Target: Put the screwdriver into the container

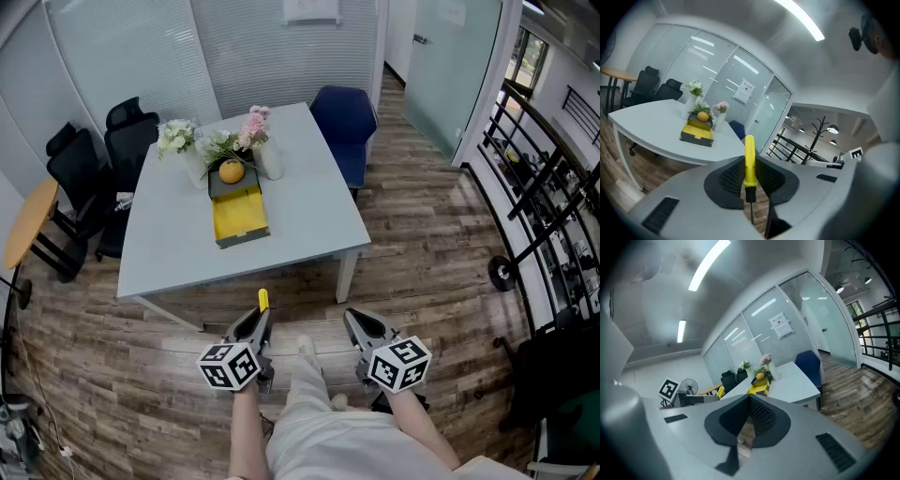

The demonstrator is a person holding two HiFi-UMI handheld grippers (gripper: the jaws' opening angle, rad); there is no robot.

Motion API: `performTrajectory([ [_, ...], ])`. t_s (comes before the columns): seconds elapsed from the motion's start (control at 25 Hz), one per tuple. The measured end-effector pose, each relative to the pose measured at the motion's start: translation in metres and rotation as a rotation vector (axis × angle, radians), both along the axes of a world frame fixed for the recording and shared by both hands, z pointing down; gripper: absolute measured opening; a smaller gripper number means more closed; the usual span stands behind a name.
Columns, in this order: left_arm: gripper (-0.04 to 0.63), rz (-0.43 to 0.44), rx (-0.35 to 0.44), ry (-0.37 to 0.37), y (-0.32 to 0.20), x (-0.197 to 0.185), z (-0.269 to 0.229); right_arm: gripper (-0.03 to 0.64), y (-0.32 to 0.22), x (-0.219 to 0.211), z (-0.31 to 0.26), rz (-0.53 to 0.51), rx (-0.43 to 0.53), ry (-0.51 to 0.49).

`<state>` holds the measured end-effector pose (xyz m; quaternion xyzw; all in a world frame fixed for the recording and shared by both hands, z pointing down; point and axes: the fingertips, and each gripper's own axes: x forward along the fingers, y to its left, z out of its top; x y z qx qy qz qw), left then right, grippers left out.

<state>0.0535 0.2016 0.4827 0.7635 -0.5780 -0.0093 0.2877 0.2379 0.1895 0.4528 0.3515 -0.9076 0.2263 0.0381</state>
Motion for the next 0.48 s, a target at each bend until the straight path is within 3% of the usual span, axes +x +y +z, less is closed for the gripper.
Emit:
performTrajectory([
  [0.48,0.067,-0.021,0.028,0.012,0.021,0.006,-0.007,0.015,0.017,0.015,-0.008,0.015,0.038,0.013],
])
